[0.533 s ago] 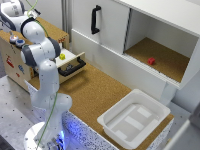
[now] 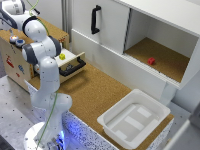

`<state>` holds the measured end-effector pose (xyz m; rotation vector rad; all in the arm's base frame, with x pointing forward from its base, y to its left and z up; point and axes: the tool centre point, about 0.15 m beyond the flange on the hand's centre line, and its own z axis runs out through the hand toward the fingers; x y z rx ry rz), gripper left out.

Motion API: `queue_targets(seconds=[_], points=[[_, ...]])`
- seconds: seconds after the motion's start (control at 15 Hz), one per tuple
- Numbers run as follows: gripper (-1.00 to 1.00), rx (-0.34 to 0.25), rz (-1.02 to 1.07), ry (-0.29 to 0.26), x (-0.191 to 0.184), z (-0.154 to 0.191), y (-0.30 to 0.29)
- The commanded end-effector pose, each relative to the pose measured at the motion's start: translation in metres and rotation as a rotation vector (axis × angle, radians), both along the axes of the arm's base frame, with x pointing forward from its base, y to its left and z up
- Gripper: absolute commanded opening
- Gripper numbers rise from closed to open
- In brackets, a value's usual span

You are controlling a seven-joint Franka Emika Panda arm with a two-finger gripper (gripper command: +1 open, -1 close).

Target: Turn off the red light

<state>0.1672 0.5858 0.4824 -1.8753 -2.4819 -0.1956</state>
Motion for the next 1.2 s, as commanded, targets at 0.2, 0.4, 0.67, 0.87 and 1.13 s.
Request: queue_targets(seconds=[0.2, 0.4, 0.67, 0.87, 1.13], points=[[-1.00, -0.141, -0.028, -0.003, 0.000, -0.001, 0.037], [-1.00, -0.153, -0.011, -0.004, 0.000, -0.008, 0.040], [-1.00, -0.146, 0.007, -0.021, 0.009, -0.028, 0.048], [-1.00, -0.206, 0.067, -0.064, 0.011, -0.041, 0.053], [-1.00, -0.118, 0.027, -0.116, 0.006, 0.042, 0.038]])
